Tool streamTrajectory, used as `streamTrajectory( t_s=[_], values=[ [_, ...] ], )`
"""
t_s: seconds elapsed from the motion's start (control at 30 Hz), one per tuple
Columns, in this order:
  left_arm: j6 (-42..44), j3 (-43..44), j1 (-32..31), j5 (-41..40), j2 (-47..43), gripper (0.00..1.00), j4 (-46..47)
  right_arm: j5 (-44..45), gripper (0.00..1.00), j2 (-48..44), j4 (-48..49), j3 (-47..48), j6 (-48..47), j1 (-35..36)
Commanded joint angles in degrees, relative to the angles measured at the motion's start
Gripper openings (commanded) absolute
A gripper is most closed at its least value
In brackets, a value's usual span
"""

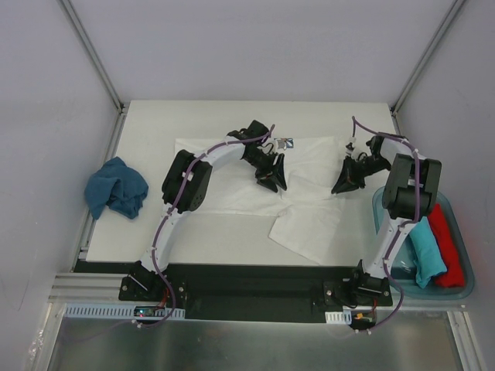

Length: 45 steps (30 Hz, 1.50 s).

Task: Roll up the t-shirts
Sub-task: Fold the T-shirt at the center of the board.

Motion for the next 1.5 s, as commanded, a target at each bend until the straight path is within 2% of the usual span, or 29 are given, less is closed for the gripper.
streamTrajectory(
  t_s=[0.0,0.17,0.37,0.67,0.8,0.93,1.23,1.47],
  values=[
    [-1.0,-0.5,-1.2,0.2,-0.2,0.50,0.0,-8.9,0.01,-1.3,-2.1,2.1,3.4,0.1],
    [-1.7,-1.9,-2.6,0.8,-0.6,0.52,0.2,-16.8,0.01,-3.1,0.3,-2.6,9.1,0.2],
    [-3.5,-2.8,-3.4,2.3,0.9,0.44,1.4,-19.0,0.01,-2.9,2.4,-5.9,11.8,0.2],
    [-3.1,-2.1,-3.4,1.3,1.3,0.30,1.7,-18.3,0.01,-1.7,2.4,-3.8,11.4,-0.4],
    [-3.0,-1.8,-3.4,1.3,1.4,0.21,1.7,-17.3,0.01,-2.4,2.0,-4.7,10.9,-0.4],
    [-2.5,-1.3,-3.1,1.8,1.3,0.00,1.8,-15.8,0.01,-3.1,0.9,-5.5,9.5,-0.4],
    [-1.7,-5.9,-1.3,7.3,-3.3,0.00,1.9,-14.7,0.01,-6.5,-2.0,-6.1,7.1,-0.8],
    [-0.5,-9.9,0.1,8.6,-7.6,0.00,1.7,-14.6,0.01,-8.2,-4.4,-8.7,6.1,-0.8]
  ],
)
